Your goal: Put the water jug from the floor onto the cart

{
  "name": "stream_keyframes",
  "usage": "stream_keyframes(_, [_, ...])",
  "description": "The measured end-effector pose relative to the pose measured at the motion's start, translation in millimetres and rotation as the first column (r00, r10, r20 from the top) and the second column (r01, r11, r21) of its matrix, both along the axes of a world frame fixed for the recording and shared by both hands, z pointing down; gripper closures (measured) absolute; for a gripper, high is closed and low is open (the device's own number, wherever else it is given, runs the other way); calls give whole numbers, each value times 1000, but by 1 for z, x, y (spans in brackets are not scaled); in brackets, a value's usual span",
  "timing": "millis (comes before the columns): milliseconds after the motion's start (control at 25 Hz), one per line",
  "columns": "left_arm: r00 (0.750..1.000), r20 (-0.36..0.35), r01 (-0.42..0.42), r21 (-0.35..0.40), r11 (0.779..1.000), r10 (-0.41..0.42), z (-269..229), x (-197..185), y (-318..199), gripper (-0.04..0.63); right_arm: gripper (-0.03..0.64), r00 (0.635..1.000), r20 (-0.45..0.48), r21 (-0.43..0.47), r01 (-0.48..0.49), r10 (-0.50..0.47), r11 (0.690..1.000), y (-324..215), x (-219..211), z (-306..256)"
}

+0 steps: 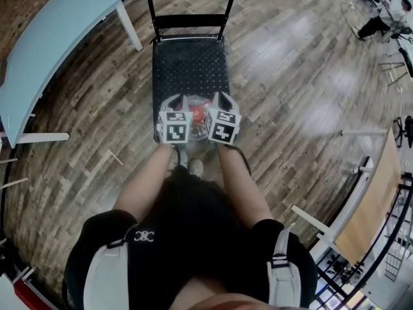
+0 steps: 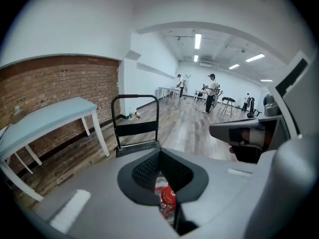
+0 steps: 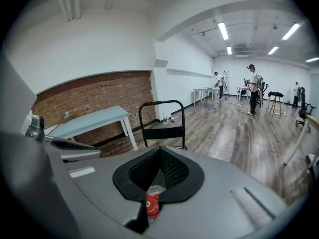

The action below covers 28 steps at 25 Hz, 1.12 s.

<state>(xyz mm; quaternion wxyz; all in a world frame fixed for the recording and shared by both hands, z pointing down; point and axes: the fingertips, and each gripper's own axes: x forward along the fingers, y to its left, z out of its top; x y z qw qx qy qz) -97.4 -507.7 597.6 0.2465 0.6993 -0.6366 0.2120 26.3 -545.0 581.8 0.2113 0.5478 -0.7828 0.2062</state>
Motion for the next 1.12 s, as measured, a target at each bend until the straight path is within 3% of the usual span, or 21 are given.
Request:
stream_keyframes(400, [999, 52, -10, 166, 986, 2, -105, -4, -26, 595, 603, 999, 50, 129, 9, -16, 992, -17, -1, -78])
stream_keyframes(760, [998, 65, -43, 275, 960, 26, -159, 3, -45, 595, 603, 992, 122, 237, -23, -6, 971, -28, 12, -142])
stream_keyframes(1120, [1000, 15, -26, 284, 959, 23, -177, 2, -43, 595, 604, 990, 135, 249, 14, -49, 968, -22, 7, -151])
